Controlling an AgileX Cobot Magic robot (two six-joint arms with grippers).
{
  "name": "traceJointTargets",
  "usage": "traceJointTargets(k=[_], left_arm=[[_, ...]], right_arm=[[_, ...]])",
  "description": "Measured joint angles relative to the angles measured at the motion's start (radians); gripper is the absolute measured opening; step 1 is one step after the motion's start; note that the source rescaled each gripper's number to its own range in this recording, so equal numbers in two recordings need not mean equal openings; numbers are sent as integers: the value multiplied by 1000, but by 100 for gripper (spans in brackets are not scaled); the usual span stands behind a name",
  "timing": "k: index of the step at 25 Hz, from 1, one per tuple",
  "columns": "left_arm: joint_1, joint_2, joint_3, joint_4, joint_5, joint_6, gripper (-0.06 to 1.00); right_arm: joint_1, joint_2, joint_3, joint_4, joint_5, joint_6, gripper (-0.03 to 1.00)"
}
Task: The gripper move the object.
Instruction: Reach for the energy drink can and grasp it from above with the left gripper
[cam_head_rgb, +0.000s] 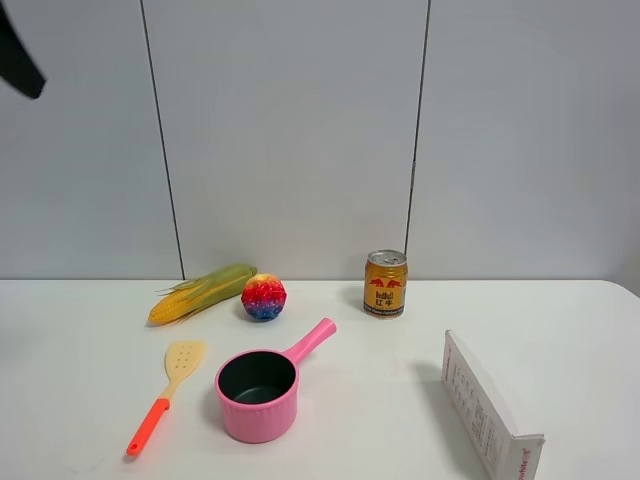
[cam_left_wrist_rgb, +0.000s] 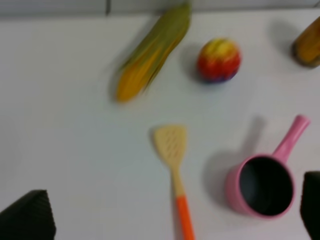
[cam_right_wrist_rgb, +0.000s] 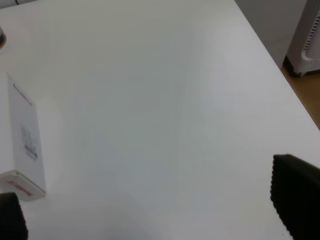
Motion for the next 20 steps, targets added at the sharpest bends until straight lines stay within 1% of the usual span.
traceJointTargets(k=[4,5,9,12,14,18,20], left_arm=[[-148,124,-118,12,-103,3,100],[-148,124,-118,12,-103,3,100],[-281,239,-148,28,-246,16,100],[-365,336,-148,41,-332,39,100],[-419,392,-148,71,-388,52,100],[-501,494,-148,160,-542,55,100],[-524,542,-148,189,-613,55,100]], right_arm=[[0,0,0,0,0,0,100],[0,0,0,0,0,0,100],[0,0,0,0,0,0,100],[0,0,0,0,0,0,100],[0,0,0,0,0,0,100],[0,0,0,0,0,0,100],[0,0,0,0,0,0,100]])
